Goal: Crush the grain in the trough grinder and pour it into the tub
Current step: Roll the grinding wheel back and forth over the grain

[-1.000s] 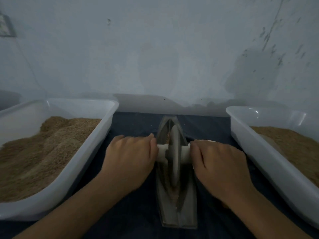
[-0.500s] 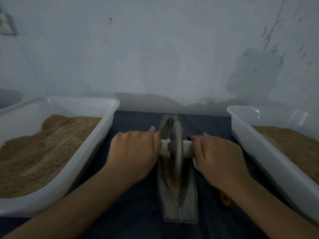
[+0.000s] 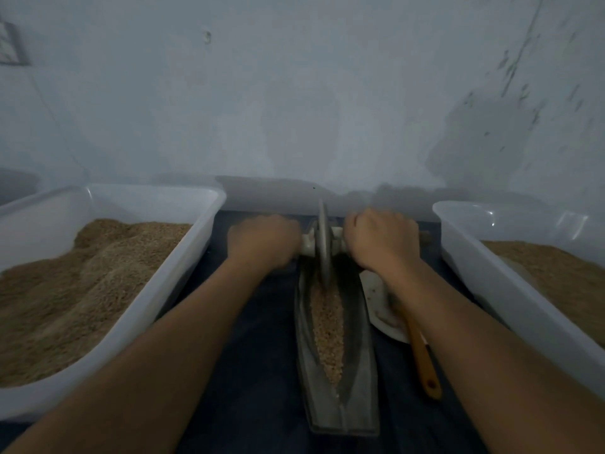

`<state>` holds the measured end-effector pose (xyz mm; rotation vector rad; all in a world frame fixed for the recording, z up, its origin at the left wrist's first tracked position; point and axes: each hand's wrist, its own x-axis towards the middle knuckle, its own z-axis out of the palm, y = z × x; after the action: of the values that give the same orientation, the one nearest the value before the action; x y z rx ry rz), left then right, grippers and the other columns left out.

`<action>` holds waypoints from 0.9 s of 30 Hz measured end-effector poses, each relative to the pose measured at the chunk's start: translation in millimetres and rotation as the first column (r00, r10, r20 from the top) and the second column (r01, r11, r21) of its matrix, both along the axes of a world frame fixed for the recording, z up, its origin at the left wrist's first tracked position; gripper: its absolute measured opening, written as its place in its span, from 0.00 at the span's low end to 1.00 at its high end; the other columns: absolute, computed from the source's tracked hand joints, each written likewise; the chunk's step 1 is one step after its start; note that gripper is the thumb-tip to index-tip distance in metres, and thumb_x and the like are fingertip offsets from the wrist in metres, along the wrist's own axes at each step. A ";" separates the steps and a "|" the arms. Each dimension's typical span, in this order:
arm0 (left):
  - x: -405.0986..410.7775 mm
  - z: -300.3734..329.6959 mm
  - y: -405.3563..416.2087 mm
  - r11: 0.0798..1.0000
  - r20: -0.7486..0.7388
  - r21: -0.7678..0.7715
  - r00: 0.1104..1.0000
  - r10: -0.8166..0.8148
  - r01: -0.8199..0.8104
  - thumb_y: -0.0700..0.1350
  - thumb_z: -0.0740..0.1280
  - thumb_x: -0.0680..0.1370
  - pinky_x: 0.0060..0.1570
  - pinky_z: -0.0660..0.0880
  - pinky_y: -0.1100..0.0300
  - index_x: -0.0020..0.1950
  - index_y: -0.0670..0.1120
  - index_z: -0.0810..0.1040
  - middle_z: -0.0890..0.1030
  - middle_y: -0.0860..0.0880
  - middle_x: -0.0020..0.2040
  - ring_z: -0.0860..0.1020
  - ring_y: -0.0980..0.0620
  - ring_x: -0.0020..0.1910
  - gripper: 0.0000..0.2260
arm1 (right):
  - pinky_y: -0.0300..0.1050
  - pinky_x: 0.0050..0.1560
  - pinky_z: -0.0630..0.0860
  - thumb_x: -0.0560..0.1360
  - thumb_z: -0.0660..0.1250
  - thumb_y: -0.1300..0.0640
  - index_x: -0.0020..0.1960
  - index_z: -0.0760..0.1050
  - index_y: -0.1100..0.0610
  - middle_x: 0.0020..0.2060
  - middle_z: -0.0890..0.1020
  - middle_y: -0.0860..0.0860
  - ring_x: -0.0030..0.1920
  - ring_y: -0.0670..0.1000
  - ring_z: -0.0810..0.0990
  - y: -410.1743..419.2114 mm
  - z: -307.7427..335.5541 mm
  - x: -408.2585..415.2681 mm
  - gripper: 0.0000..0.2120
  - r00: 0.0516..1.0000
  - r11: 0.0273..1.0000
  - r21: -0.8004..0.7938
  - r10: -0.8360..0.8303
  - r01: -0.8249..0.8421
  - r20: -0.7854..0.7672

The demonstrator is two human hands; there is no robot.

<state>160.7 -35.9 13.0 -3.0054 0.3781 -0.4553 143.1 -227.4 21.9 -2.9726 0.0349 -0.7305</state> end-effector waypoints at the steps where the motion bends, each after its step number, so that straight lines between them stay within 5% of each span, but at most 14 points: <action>1: -5.4 -0.8 0.5 1.000 0.020 0.011 1.000 0.000 0.000 0.46 0.61 0.83 0.42 0.69 0.49 0.41 0.49 0.62 0.75 0.47 0.48 0.76 0.42 0.47 0.12 | 0.48 0.37 0.61 0.84 0.51 0.53 0.32 0.67 0.54 0.30 0.70 0.49 0.34 0.55 0.70 1.0 -0.4 -4.1 0.22 1.000 1.000 0.004 0.004 -0.004 0.009; 4: -52.0 -14.4 8.2 0.990 0.164 0.121 0.982 -0.097 0.078 0.47 0.54 0.84 0.36 0.69 0.53 0.50 0.48 0.66 0.79 0.48 0.47 0.76 0.44 0.40 0.05 | 0.47 0.35 0.64 0.85 0.50 0.53 0.32 0.69 0.54 0.28 0.72 0.49 0.37 0.57 0.78 3.5 -11.1 -52.5 0.24 0.996 0.997 -0.063 0.048 -0.043 0.079; 5: -71.7 -18.2 13.1 0.987 0.187 0.127 0.975 -0.118 0.096 0.49 0.49 0.84 0.34 0.69 0.54 0.56 0.48 0.69 0.80 0.49 0.48 0.76 0.46 0.38 0.11 | 0.46 0.36 0.66 0.85 0.50 0.54 0.32 0.70 0.53 0.29 0.76 0.49 0.41 0.58 0.82 2.7 -16.6 -74.0 0.24 0.990 0.994 -0.084 0.082 -0.072 0.112; 7: -105.7 -23.6 23.4 0.989 0.246 0.014 0.958 -0.144 0.145 0.53 0.44 0.85 0.34 0.71 0.56 0.71 0.47 0.73 0.84 0.50 0.57 0.81 0.48 0.40 0.24 | 0.47 0.46 0.77 0.85 0.51 0.53 0.41 0.81 0.52 0.41 0.86 0.50 0.55 0.57 0.85 0.8 -24.5 -111.9 0.23 0.971 0.989 -0.048 0.148 -0.141 0.187; 10: -142.4 -28.7 27.9 0.960 0.311 -0.190 0.940 -0.140 0.206 0.55 0.48 0.86 0.46 0.81 0.50 0.76 0.44 0.74 0.83 0.47 0.65 0.85 0.47 0.54 0.27 | 0.51 0.63 0.77 0.85 0.50 0.49 0.61 0.84 0.53 0.59 0.85 0.49 0.65 0.53 0.81 -1.5 -30.6 -139.7 0.24 0.947 0.985 -0.042 0.172 -0.167 0.269; 12: -140.6 -24.1 26.6 0.969 0.255 -0.167 0.958 -0.134 0.180 0.56 0.46 0.86 0.49 0.81 0.51 0.76 0.46 0.74 0.82 0.49 0.67 0.84 0.49 0.56 0.27 | 0.49 0.59 0.78 0.85 0.52 0.50 0.58 0.85 0.53 0.57 0.86 0.50 0.64 0.53 0.82 -0.2 -29.3 -137.1 0.23 0.936 0.982 -0.043 0.187 -0.183 0.298; 14: -114.0 -15.7 22.1 0.993 0.189 0.009 0.975 -0.120 0.120 0.55 0.41 0.85 0.40 0.75 0.55 0.75 0.50 0.72 0.80 0.53 0.68 0.82 0.51 0.48 0.28 | 0.44 0.46 0.77 0.85 0.53 0.52 0.44 0.84 0.51 0.45 0.88 0.50 0.60 0.54 0.84 0.6 -25.1 -116.9 0.22 0.962 0.989 -0.026 0.150 -0.148 0.230; 16: -78.6 -8.8 9.9 0.978 0.175 0.202 0.980 -0.094 0.057 0.51 0.46 0.85 0.35 0.65 0.56 0.67 0.51 0.74 0.81 0.50 0.66 0.80 0.47 0.43 0.20 | 0.44 0.34 0.63 0.85 0.50 0.55 0.35 0.73 0.52 0.32 0.79 0.48 0.53 0.56 0.85 -2.4 -22.1 -81.9 0.22 0.995 0.998 -0.037 0.048 -0.045 0.083; 19: -24.7 10.3 -12.5 0.985 0.111 0.174 0.994 -0.014 -0.006 0.47 0.53 0.85 0.40 0.66 0.52 0.58 0.50 0.79 0.83 0.47 0.57 0.81 0.41 0.51 0.14 | 0.47 0.35 0.60 0.83 0.50 0.58 0.40 0.64 0.55 0.33 0.69 0.49 0.39 0.56 0.75 -6.8 -14.3 -33.5 0.13 0.995 1.000 -0.011 -0.020 0.019 -0.094; 22: -2.1 22.8 -23.6 0.992 0.062 0.127 0.998 0.015 -0.023 0.46 0.55 0.84 0.44 0.67 0.52 0.52 0.50 0.81 0.83 0.47 0.56 0.80 0.41 0.52 0.14 | 0.60 0.54 0.75 0.81 0.56 0.61 0.45 0.63 0.55 0.35 0.69 0.50 0.38 0.56 0.72 -6.5 -12.0 -22.9 0.07 0.991 0.990 0.139 0.018 0.000 -0.131; 24: -22.0 16.7 -16.5 0.984 0.134 0.179 0.990 -0.048 0.024 0.46 0.53 0.84 0.41 0.68 0.52 0.48 0.51 0.76 0.81 0.47 0.47 0.75 0.44 0.39 0.13 | 0.66 0.70 0.67 0.82 0.52 0.60 0.44 0.66 0.55 0.34 0.71 0.48 0.46 0.60 0.77 -8.4 -20.9 -37.6 0.09 0.992 0.990 0.135 0.043 -0.026 -0.120; 27: -72.4 -8.1 7.0 0.959 0.222 0.234 0.952 -0.210 0.157 0.51 0.38 0.83 0.35 0.67 0.52 0.70 0.47 0.70 0.83 0.47 0.55 0.72 0.46 0.34 0.26 | 0.62 0.78 0.57 0.85 0.43 0.51 0.59 0.81 0.53 0.57 0.85 0.51 0.72 0.57 0.75 -10.2 -32.9 -85.1 0.27 0.996 0.993 0.087 0.086 -0.083 -0.037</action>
<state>88.3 -28.9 4.9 -2.6755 0.6443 -0.7408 58.0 -237.6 -11.0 -2.8871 -0.0553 -0.6420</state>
